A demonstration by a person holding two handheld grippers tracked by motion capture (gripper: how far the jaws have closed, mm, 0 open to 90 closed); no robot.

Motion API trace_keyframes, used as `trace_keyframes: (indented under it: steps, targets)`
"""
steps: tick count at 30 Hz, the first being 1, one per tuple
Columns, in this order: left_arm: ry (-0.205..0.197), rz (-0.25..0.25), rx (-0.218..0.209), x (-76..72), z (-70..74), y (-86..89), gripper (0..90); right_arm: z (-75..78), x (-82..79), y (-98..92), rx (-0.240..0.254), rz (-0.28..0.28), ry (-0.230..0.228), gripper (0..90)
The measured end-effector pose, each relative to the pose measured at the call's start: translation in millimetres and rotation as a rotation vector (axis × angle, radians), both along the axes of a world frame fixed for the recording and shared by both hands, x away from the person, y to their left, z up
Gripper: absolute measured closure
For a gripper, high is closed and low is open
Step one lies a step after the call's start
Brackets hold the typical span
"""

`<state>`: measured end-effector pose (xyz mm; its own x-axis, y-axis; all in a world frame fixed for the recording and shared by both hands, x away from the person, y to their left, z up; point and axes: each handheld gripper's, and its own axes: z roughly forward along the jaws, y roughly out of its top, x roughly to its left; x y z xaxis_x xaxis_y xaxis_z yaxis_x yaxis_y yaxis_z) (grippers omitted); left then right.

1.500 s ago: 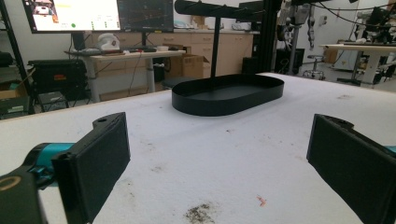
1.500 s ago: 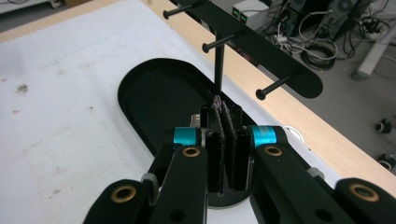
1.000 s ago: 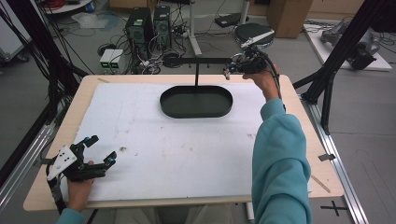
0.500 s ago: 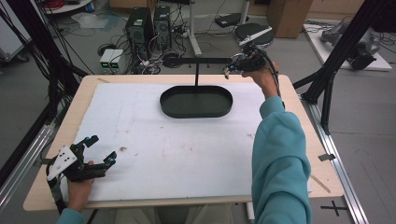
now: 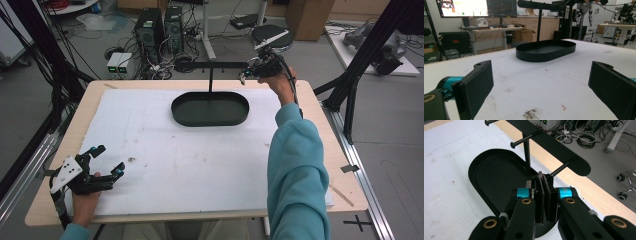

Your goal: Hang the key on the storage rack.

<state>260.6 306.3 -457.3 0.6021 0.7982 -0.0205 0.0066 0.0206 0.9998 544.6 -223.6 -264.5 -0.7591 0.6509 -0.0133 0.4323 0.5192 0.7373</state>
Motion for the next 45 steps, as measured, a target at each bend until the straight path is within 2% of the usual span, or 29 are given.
trace_keyframes:
  steps: [22, 45]
  targets:
    - [0.000, -0.001, 0.001, 0.0, 0.0, 0.1, 6.5, -4.7, 4.2, 1.4, -0.015, -0.020, 0.001, 88.4]
    - [0.000, -0.001, 0.003, 0.0, 0.1, 0.2, 6.5, -5.1, 5.6, 1.3, -0.025, -0.032, -0.032, 88.3]
